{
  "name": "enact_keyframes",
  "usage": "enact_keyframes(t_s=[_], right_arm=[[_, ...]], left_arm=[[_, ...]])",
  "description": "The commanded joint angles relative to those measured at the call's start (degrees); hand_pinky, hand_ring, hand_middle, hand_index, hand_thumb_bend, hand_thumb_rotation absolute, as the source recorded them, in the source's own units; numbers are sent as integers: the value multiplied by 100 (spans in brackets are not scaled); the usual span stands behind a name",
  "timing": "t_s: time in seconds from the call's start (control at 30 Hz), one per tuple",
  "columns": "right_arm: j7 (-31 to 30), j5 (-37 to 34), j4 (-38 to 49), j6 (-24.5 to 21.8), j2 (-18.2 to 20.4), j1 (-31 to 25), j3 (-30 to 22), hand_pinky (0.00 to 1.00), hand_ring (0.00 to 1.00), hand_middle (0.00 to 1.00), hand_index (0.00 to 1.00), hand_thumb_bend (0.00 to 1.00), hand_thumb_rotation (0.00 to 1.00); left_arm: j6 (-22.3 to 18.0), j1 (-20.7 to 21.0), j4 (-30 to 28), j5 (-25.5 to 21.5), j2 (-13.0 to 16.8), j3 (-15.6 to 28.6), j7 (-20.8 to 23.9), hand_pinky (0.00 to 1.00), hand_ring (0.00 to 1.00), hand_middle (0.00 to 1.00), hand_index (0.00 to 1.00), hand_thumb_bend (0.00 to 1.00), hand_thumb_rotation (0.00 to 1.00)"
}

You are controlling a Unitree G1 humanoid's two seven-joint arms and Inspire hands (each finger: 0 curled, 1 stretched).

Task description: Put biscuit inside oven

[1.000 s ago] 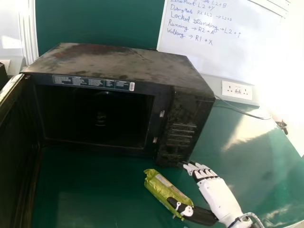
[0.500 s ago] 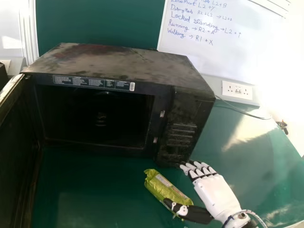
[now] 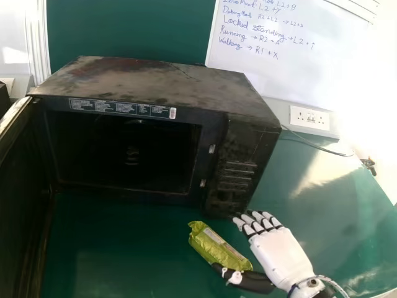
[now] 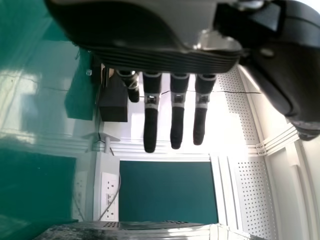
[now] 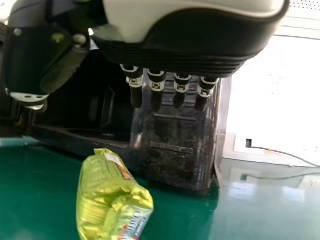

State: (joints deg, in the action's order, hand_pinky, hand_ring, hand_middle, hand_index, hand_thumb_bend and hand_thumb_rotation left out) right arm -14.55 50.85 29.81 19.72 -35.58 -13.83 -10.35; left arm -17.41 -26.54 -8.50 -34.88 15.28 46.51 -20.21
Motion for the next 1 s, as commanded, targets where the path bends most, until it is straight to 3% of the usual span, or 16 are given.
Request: enact_keyframes(t_s=[0.0,0.27,0.5,0.97], right_arm=[[27,126,84,-45,-3,-67,71,100,100,100,100,85,94],[-309,404,249,-309,-31,-61,257,100,100,100,100,86,93],[-1072,197,127,-558,-318,466,385,100,100,100,100,85,94],[-1777,32,-247,-793,-671,1200,759,100,100,100,100,84,94]], left_arm=[[19,-66,-46,8,-34,-15,-6,47,62,72,72,100,67],[107,-148,-246,8,-90,-12,111,48,62,72,73,100,67],[82,-226,-313,-37,-119,-7,58,45,60,68,71,100,67],[131,-354,-525,-110,-215,10,44,49,63,68,72,100,68]])
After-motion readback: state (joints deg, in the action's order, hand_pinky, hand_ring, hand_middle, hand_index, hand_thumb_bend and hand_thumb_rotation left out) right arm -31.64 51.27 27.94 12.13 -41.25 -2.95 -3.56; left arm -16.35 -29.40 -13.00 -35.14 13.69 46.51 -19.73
